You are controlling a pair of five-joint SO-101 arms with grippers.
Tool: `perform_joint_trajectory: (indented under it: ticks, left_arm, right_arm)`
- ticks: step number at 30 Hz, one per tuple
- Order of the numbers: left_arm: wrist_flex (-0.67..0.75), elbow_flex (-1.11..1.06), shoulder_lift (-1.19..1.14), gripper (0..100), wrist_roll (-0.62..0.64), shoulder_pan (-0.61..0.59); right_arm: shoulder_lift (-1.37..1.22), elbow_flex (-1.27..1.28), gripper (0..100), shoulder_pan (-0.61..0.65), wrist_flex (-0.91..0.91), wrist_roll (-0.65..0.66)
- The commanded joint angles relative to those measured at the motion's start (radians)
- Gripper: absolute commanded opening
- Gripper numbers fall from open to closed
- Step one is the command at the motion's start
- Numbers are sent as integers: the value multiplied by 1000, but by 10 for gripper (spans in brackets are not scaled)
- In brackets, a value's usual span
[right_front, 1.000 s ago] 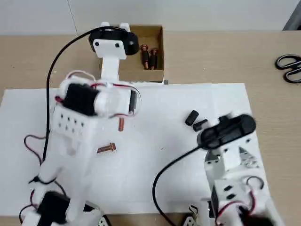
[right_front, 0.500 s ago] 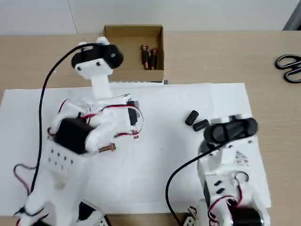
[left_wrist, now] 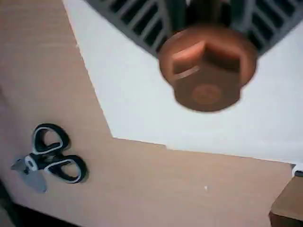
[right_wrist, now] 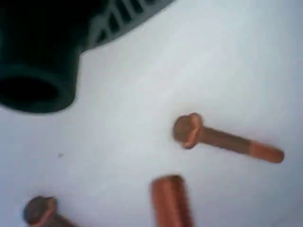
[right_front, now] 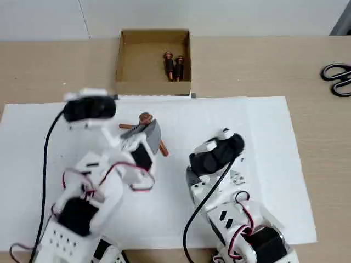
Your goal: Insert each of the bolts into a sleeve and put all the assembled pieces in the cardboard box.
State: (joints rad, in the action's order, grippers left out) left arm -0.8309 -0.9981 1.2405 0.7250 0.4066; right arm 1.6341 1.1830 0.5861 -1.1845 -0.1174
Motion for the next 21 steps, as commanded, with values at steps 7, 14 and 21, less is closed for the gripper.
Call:
perform_joint_trajectory:
  ticks: [7,14,21]
  left_arm:
    - [51,-208,348,5,2,5]
    - [25,-252,437,5,-44,29]
    - [-34,-251,463,5,-49,130]
  right_arm:
    - [8,-8,3,151,-39,-6]
    - [8,-8,3,156,-47,-5]
    - [8,-8,3,234,-48,-5]
